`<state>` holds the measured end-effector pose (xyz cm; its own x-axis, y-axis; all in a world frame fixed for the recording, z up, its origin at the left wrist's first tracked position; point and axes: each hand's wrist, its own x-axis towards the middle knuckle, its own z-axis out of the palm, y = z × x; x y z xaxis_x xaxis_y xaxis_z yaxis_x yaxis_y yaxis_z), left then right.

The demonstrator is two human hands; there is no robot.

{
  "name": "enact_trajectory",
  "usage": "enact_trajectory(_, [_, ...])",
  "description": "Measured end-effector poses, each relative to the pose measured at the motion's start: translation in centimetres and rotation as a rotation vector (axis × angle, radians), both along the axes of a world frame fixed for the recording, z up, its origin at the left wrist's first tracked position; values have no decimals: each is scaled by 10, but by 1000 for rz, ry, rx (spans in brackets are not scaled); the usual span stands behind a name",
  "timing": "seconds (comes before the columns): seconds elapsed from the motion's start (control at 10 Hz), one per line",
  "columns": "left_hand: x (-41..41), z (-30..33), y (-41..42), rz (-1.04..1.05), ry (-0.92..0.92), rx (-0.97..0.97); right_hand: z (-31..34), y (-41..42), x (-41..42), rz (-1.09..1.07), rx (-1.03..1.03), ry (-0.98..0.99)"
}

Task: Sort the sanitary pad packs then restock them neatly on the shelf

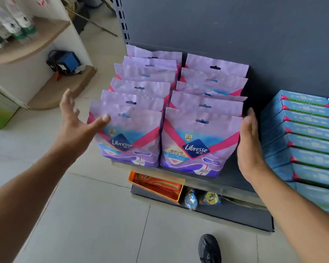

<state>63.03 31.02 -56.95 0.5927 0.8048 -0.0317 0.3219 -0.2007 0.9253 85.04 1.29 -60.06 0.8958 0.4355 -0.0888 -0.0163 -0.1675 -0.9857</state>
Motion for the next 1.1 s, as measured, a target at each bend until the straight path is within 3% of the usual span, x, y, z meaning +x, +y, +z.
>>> enact_trajectory(0.1, [-18, -21, 11, -303, 97, -84, -16, -13, -21, 72, -91, -147])
enact_trajectory(0.2, [-15, -39, 8, -547, 147, -10, -27, -16, -33, 208, -219, -195])
enact_trajectory(0.5, [10, -66, 14, -440, -31, -13, -38, 0, -30, 85, -491, -288])
enact_trajectory(0.7, [6, -77, 4, -335, -10, 34, -43, 3, -30, 113, -407, -277])
enact_trajectory(1.0, [-9, -54, -4, -392, 29, 26, -22, -8, -50, 32, -360, -258])
enact_trajectory(1.1, [-22, -36, -15, -283, 8, 68, -10, -18, -65, -77, -448, -381])
